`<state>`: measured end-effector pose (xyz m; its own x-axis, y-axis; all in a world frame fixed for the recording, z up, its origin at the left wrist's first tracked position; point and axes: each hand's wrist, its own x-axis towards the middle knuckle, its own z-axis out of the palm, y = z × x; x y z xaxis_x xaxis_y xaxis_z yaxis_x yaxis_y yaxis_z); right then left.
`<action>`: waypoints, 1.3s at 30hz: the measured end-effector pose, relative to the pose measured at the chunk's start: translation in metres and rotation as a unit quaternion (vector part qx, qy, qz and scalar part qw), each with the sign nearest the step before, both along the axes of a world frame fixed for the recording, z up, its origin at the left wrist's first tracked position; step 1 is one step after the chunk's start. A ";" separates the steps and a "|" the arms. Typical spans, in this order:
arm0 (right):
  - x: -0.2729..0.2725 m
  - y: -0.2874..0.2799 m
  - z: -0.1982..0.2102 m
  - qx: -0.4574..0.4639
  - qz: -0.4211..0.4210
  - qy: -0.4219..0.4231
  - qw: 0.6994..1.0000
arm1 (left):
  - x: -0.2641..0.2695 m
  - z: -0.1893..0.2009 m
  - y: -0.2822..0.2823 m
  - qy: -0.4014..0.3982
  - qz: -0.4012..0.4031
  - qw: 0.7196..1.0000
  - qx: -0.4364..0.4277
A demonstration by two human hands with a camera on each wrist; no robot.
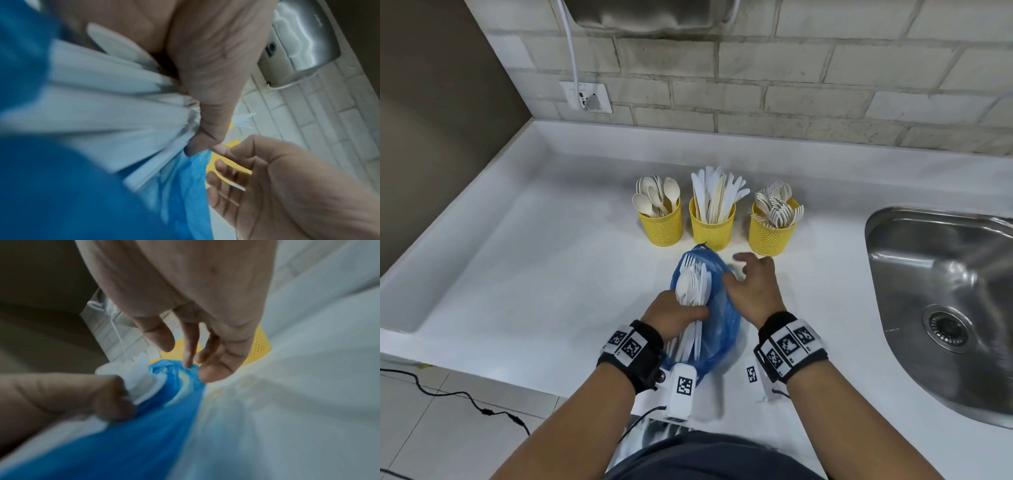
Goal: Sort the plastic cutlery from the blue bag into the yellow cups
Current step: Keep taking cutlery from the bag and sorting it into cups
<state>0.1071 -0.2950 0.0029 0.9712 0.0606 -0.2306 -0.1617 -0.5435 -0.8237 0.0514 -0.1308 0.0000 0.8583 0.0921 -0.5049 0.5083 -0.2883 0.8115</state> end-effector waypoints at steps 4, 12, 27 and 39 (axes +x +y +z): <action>0.011 -0.002 0.009 -0.003 0.049 -0.011 0.999 | -0.001 0.003 -0.001 0.003 -0.053 0.998 -0.018; 0.022 -0.008 0.006 -0.021 -0.041 -0.032 0.998 | -0.007 0.008 0.006 -0.003 -0.075 0.997 0.008; 0.012 -0.012 0.001 0.183 -0.013 0.129 0.974 | -0.007 0.014 0.010 -0.049 -0.060 0.995 0.059; 0.003 0.001 -0.001 0.203 -0.121 0.071 0.969 | -0.003 0.013 -0.002 -0.072 -0.051 0.993 0.078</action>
